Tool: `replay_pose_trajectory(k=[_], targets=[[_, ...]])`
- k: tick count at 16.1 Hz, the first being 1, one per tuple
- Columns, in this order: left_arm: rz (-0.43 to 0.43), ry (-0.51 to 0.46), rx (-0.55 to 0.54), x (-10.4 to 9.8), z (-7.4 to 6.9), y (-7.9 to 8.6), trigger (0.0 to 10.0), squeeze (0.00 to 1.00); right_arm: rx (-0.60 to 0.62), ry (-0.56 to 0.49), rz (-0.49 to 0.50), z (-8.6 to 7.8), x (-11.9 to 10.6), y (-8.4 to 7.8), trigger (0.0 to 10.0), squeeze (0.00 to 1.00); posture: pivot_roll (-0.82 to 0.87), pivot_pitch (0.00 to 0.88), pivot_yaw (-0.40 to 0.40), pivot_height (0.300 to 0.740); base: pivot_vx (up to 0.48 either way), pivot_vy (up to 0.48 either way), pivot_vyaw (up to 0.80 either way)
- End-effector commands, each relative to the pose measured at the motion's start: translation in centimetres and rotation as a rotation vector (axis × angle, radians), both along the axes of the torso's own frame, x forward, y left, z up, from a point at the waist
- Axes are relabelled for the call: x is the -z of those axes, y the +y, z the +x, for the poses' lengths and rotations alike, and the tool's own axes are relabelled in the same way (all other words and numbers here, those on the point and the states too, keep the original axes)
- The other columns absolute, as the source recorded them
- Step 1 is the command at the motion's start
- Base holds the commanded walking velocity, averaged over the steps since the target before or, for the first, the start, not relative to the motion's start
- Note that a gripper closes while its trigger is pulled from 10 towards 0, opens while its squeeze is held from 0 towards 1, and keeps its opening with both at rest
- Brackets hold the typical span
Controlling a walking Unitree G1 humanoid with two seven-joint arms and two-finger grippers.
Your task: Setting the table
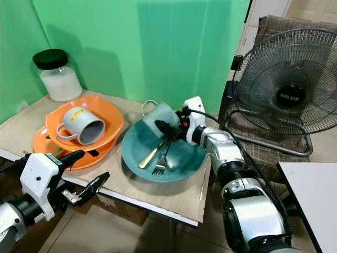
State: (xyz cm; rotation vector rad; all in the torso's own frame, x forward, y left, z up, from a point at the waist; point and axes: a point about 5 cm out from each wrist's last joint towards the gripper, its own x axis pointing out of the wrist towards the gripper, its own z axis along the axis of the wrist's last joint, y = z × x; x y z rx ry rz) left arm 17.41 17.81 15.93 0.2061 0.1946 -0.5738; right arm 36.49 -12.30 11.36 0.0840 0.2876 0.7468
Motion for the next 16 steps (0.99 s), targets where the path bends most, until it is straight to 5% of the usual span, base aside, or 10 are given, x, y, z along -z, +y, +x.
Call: replay_pose_trajectory(k=[1, 6, 7, 8, 9, 16], targets=[[0.004, -0.006, 0.015, 0.0, 0.1, -0.1, 10.0, 0.0, -0.017, -0.013, 0.013, 0.3, -0.7, -0.2, 10.0, 0.0, 0.07, 0.0, 0.031, 0.74, 0.0, 0.0, 0.0], [0.002, -0.006, 0.028, 0.0, 0.1, -0.5, 10.0, 0.0, -0.209, -0.04, 0.128, -0.4, -1.6, -0.2, 10.0, 0.0, 0.08, 0.0, 0.023, 0.74, 0.0, 0.0, 0.0], [0.002, -0.008, 0.031, 0.0, 0.1, -0.6, 10.0, 0.0, -0.227, -0.038, 0.12, -0.5, -1.5, -0.2, 8.0, 0.0, 0.08, 0.0, 0.023, 0.74, 0.0, 0.0, 0.0], [-0.001, -0.015, 0.036, -0.3, 0.4, -0.7, 10.0, 0.0, -0.248, -0.036, 0.091, -0.7, -1.2, -0.2, 3.5, 0.0, 0.08, 0.0, 0.023, 0.74, 0.0, 0.0, 0.0], [-0.002, -0.019, 0.035, -0.4, 0.6, -0.8, 10.0, 0.0, -0.253, -0.027, 0.088, -0.8, -1.0, -0.3, 0.0, 0.0, 0.08, 0.0, 0.024, 0.74, 0.0, 0.0, 0.0], [-0.016, -0.021, 0.057, -0.4, 0.5, -1.7, 10.0, 0.0, -0.269, 0.046, 0.146, -1.4, 0.2, -0.2, 0.0, 0.0, 0.09, 0.0, 0.018, 0.74, 0.0, 0.0, 0.0]])
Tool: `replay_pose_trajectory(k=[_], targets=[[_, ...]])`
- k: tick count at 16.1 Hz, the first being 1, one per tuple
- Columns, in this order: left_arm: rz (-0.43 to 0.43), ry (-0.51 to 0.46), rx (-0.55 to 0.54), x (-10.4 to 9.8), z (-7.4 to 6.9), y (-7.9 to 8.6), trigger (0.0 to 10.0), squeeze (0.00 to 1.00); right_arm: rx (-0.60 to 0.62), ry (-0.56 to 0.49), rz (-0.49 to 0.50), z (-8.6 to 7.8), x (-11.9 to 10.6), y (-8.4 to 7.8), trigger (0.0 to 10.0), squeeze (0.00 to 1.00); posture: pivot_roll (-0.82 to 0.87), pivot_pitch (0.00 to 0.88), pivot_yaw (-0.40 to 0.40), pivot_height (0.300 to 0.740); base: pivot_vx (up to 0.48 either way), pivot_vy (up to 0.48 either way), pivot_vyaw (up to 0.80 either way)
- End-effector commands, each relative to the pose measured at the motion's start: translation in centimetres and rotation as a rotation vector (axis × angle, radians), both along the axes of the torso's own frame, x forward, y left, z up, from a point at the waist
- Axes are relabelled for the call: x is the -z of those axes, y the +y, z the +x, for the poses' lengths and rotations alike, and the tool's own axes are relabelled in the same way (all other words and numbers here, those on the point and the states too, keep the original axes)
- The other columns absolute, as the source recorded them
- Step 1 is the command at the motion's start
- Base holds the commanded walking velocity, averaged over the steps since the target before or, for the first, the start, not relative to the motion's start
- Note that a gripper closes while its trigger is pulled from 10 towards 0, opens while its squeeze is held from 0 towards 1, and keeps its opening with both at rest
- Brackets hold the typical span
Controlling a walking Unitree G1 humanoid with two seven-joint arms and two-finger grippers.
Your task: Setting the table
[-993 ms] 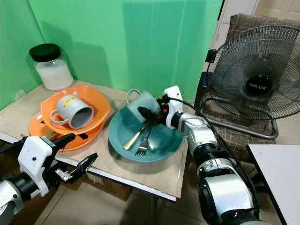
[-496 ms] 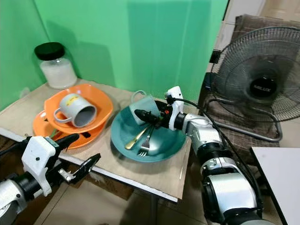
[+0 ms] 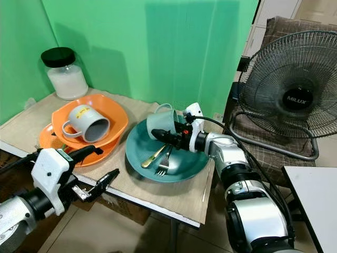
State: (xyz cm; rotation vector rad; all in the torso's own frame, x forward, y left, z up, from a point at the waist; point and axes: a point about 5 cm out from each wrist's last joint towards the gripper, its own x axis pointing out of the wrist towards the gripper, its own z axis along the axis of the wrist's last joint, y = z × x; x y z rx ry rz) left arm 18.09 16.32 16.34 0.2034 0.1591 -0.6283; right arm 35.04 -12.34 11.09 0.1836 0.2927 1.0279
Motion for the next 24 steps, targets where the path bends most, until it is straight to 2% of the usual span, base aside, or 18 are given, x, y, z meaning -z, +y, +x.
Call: replay_pose_trajectory(k=[1, 8, 13, 16, 24], targets=[[-0.002, 0.011, 0.006, 0.2, -0.2, -0.3, 10.0, 0.0, -0.01, 0.021, 0.044, -0.1, -0.1, -0.2, 0.0, 0.0, 0.09, 0.0, 0.015, 0.74, 0.0, 0.0, 0.0], [0.001, 0.056, 0.058, 1.1, -0.7, -1.0, 10.0, 0.0, -0.069, 0.051, 0.087, -0.6, 0.1, 0.0, 0.0, 0.0, 0.09, 0.0, 0.004, 0.74, 0.0, 0.0, 0.0], [-0.008, 0.059, 0.083, 1.3, -0.9, -1.8, 10.0, 0.0, -0.052, 0.07, 0.125, -0.5, -0.2, -0.3, 0.0, 0.0, 0.1, 0.0, -0.002, 0.74, 0.0, 0.0, 0.0], [-0.025, 0.033, 0.061, 0.7, -0.3, -1.6, 10.0, 0.0, -0.055, 0.052, 0.146, -0.6, -0.4, 0.0, 0.0, 0.0, 0.1, 0.0, 0.002, 0.74, 0.0, 0.0, 0.0], [0.007, 0.0, 0.04, 0.3, 0.8, -0.6, 10.0, 0.0, -0.01, 0.004, 0.193, -0.2, -1.6, -0.2, 0.0, 0.0, 0.09, 0.0, 0.013, 0.74, 0.0, 0.0, 0.0]])
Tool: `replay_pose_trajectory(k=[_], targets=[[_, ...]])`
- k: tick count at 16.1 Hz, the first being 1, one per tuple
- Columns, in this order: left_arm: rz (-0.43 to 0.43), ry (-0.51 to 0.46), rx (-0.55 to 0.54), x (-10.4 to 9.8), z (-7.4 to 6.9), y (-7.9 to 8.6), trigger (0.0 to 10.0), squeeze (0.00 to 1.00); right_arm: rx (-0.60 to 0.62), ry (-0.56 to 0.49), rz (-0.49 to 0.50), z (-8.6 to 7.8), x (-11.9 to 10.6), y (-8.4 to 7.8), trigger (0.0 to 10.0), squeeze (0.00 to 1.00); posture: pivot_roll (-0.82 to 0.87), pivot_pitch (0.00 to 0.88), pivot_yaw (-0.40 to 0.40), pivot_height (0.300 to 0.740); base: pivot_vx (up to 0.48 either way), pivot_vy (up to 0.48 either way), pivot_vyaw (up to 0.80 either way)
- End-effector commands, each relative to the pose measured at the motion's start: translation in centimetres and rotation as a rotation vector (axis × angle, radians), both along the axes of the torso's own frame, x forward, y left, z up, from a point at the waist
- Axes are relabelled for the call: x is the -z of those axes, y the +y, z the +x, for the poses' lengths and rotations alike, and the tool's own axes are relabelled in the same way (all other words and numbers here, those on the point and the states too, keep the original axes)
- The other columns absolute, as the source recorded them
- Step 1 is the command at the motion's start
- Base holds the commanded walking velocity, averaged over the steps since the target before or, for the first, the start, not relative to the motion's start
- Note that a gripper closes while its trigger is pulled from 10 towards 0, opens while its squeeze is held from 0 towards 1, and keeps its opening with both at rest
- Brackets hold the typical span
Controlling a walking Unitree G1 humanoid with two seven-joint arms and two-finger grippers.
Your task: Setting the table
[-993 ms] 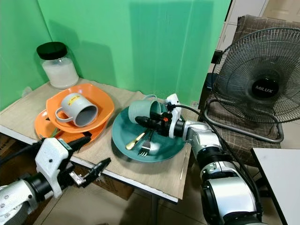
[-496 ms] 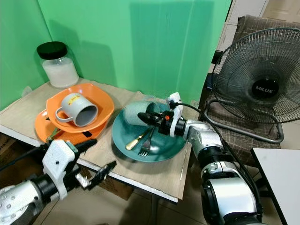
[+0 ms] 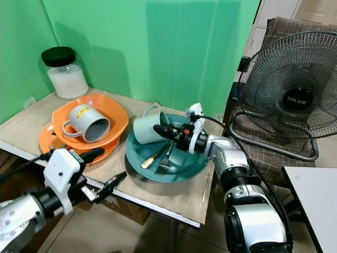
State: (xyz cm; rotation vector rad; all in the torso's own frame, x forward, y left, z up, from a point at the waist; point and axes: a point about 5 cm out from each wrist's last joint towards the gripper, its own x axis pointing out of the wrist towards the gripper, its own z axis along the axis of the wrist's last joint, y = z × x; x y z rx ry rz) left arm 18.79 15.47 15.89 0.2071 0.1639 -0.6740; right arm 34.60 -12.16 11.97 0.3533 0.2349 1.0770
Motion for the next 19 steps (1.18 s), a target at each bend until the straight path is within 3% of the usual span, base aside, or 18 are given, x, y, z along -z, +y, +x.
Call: replay_pose_trajectory(k=[1, 4, 7, 12, 13, 14, 16, 18, 19], targets=[[-0.003, -0.023, -0.017, -0.3, 0.2, 0.3, 10.0, 0.0, 0.059, -0.057, 0.045, 0.5, -1.6, -0.8, 0.0, 0.0, 0.09, 0.0, 0.016, 0.74, 0.0, 0.0, 0.0], [-0.04, -0.059, -0.058, -1.0, 0.4, 0.4, 10.0, 0.0, 0.152, -0.173, 0.084, 0.0, -4.0, -2.0, 0.0, 0.0, 0.08, 0.0, 0.027, 0.74, 0.0, 0.0, 0.0], [-0.058, -0.097, -0.116, -1.2, 0.6, -0.1, 10.0, 0.0, 0.235, -0.267, 0.07, -3.4, -5.9, -2.7, 0.0, 0.0, 0.06, 0.0, 0.039, 0.74, 0.0, 0.0, 0.0], [-0.032, -0.139, -0.258, -1.0, 1.5, 0.1, 10.0, 0.0, 0.392, -0.327, -0.004, -6.2, -6.7, -2.5, 0.0, 0.0, 0.03, 0.0, 0.044, 0.74, 0.0, 0.0, 0.0], [-0.031, -0.166, -0.36, -1.3, 2.2, 0.1, 10.0, 0.0, 0.474, -0.367, -0.076, -7.8, -7.0, -2.3, 10.0, 0.0, 0.02, 0.0, 0.042, 0.74, 0.0, 0.0, 0.0], [-0.05, -0.182, -0.417, -1.6, 2.6, 0.0, 10.0, 0.0, 0.522, -0.383, -0.099, -8.9, -7.2, -2.3, 10.0, 0.0, 0.02, 0.0, 0.041, 0.74, 0.0, 0.0, 0.0], [-0.063, -0.199, -0.425, -1.8, 2.7, -0.2, 10.0, 0.0, 0.575, -0.39, -0.115, -9.4, -7.3, -2.3, 10.0, 0.0, 0.01, 0.0, 0.04, 0.74, 0.0, 0.0, 0.0], [-0.042, -0.205, -0.454, -1.6, 3.1, -0.7, 10.0, 0.0, 0.726, -0.349, -0.152, -10.4, -6.8, -2.5, 10.0, 0.0, 0.01, 0.0, 0.033, 0.74, 0.0, 0.0, -0.8], [-0.044, -0.206, -0.457, -1.6, 3.1, -0.8, 10.0, 0.0, 0.742, -0.345, -0.153, -10.4, -6.7, -2.5, 10.0, 0.0, 0.01, 0.0, 0.033, 0.74, 0.0, 0.0, -0.8]])
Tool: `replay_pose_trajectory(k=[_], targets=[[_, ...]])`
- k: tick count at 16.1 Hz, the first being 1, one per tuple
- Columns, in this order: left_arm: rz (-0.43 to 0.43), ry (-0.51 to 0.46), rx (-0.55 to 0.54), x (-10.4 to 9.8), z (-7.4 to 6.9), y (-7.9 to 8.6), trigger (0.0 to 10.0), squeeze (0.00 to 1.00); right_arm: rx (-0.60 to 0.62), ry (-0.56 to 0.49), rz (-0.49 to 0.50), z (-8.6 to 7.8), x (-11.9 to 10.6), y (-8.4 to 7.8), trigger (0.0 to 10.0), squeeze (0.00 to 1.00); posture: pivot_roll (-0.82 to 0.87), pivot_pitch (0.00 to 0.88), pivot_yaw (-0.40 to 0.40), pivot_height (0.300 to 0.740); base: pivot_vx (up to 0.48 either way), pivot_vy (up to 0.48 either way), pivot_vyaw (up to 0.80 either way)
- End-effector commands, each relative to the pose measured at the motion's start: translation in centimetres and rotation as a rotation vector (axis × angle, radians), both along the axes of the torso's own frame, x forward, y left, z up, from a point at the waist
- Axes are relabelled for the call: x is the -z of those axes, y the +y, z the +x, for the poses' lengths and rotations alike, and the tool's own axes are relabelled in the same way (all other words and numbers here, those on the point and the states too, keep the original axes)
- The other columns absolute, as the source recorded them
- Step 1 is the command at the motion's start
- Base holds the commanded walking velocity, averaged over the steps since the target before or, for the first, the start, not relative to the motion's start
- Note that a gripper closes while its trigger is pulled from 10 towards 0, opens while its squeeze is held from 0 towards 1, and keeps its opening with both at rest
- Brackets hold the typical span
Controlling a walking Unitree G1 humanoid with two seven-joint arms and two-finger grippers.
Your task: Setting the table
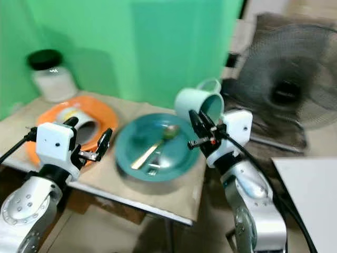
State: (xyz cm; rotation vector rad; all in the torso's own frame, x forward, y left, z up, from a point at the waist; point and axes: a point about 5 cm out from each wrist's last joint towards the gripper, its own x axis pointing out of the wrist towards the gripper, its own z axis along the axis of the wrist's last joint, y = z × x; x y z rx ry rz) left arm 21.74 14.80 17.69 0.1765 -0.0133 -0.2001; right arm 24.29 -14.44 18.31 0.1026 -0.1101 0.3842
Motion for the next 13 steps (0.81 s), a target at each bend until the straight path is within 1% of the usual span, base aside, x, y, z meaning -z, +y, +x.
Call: replay_pose_trajectory(k=[1, 2, 3, 5, 7, 10, 13], targets=[[0.006, 0.012, -0.015, 0.2, 0.3, -0.2, 10.0, 0.0, 0.051, -0.014, -0.015, -0.2, -0.4, -0.2, 10.0, 0.0, 0.01, 0.0, 0.028, 0.74, 0.0, 0.0, -0.8], [0.004, 0.013, -0.023, 0.2, 0.3, -0.3, 10.0, 0.0, 0.07, -0.013, -0.02, -0.1, -0.5, -0.1, 10.0, 0.0, 0.01, 0.0, 0.025, 0.74, 0.0, 0.0, -0.8], [0.006, 0.011, -0.026, 0.1, 0.3, -0.3, 10.0, 0.0, 0.081, -0.011, -0.027, -0.1, -0.6, -0.1, 10.0, 0.0, 0.01, 0.0, 0.02, 0.74, 0.0, 0.0, 0.0], [0.026, 0.011, -0.048, 0.2, 0.0, 0.0, 10.0, 0.0, 0.093, -0.004, -0.047, 0.1, -0.5, 0.0, 10.0, 0.0, 0.01, 0.0, 0.013, 0.74, 0.0, 0.0, 0.0], [0.03, 0.013, -0.075, 0.3, -0.2, 0.6, 10.0, 0.0, 0.101, -0.001, -0.057, 0.1, -0.4, 0.0, 10.0, 0.0, 0.02, 0.0, 0.007, 0.74, 0.0, 0.0, -0.8], [0.048, 0.008, -0.097, 0.1, -0.1, 1.5, 10.0, 0.0, 0.123, 0.009, -0.08, 0.4, -0.1, -0.1, 10.0, 0.0, 0.02, 0.0, 0.001, 0.74, 0.0, 0.0, 0.0], [0.048, 0.006, -0.1, 0.0, -0.1, 1.7, 10.0, 0.0, 0.138, 0.012, -0.08, 0.6, -0.2, -0.1, 10.0, 0.0, 0.02, 0.0, 0.004, 0.74, 0.0, 0.0, -0.8]])
